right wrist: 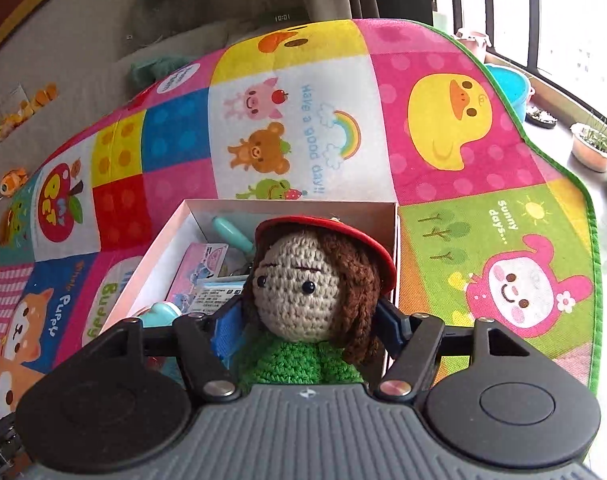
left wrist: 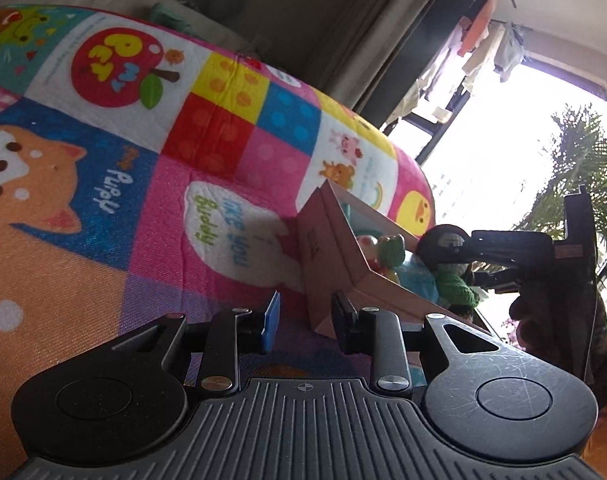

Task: Organize objects
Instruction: 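Lower the crochet doll into the pink box and open the right gripper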

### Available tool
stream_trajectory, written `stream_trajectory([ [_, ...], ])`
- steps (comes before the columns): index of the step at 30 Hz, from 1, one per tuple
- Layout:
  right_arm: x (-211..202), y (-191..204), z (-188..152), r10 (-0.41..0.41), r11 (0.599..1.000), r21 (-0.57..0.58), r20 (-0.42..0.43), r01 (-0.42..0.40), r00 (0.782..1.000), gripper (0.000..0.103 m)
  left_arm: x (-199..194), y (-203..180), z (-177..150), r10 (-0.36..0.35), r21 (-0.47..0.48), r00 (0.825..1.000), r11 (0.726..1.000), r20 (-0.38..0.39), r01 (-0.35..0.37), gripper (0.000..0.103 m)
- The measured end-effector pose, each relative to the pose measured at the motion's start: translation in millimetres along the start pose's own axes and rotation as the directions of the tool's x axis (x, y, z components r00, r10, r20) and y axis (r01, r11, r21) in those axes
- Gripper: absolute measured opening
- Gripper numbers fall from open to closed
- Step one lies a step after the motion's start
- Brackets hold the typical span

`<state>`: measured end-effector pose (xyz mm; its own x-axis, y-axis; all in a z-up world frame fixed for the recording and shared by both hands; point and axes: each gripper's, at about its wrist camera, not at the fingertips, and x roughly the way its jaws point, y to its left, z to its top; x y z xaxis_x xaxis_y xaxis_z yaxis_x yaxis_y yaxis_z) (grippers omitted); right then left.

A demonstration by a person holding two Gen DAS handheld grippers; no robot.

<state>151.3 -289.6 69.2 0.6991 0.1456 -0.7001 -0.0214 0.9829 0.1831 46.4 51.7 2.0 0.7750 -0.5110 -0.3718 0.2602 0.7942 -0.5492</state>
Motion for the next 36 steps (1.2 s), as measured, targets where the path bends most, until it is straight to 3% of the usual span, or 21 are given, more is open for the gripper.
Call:
stream_trajectory([
  [2,-9,-3,-2,0.018,1.000,0.004,0.021,-0.018,1.000,0.072,0,1,0,0.005,-0.005,1.000,1.000,0.000,-0.005,0.031],
  [7,-43,-8,-3,0.020,1.000,-0.020,0.165,-0.017,0.986,0.072,-1,-7,4,-0.003,0.001,1.000,1.000,-0.002,0.004,0.031],
  [10,-32,-9,3,0.080,0.996,0.020,0.143,-0.084,0.986,0.067,-3,-19,10,0.000,0.031,1.000,1.000,-0.001,0.000,0.031],
  [13,-6,-6,-1,0.116,0.991,0.062,0.110,-0.123,0.987,0.067,-3,-36,20,0.046,0.109,0.999,0.993,-0.011,-0.044,0.031],
  [16,-3,-10,-8,0.101,0.991,0.078,0.129,-0.111,0.987,0.067,3,-54,28,0.074,0.201,0.997,0.978,-0.037,-0.065,0.031],
  [19,-31,-17,-22,0.122,0.991,0.032,0.185,-0.130,0.975,0.067,19,-69,37,0.092,0.258,0.994,0.963,-0.065,-0.073,0.031],
  [22,-68,-21,-43,0.096,0.994,-0.070,0.257,-0.081,0.962,0.070,46,-83,44,0.123,0.321,0.988,0.943,-0.095,-0.086,0.031],
  [25,-88,-28,-65,0.092,0.986,-0.157,0.248,-0.054,0.964,0.071,78,-88,49,0.240,0.370,0.960,0.912,-0.141,-0.174,0.032],
  [26,-91,-30,-74,0.093,0.982,-0.185,0.233,-0.050,0.968,0.071,88,-89,50,0.278,0.381,0.947,0.902,-0.160,-0.201,0.038],
  [30,-84,-26,-106,0.073,0.952,-0.307,0.174,-0.016,0.982,0.071,115,-87,53,0.352,0.414,0.912,0.877,-0.210,-0.243,0.041],
  [34,-64,-6,-126,0.038,0.910,-0.415,0.152,0.029,0.988,0.057,117,-81,57,0.425,0.415,0.880,0.855,-0.215,-0.312,0.065],
  [36,-57,2,-126,0.043,0.903,-0.429,0.152,0.026,0.987,0.056,107,-75,59,0.447,0.399,0.867,0.852,-0.220,-0.338,0.071],
])
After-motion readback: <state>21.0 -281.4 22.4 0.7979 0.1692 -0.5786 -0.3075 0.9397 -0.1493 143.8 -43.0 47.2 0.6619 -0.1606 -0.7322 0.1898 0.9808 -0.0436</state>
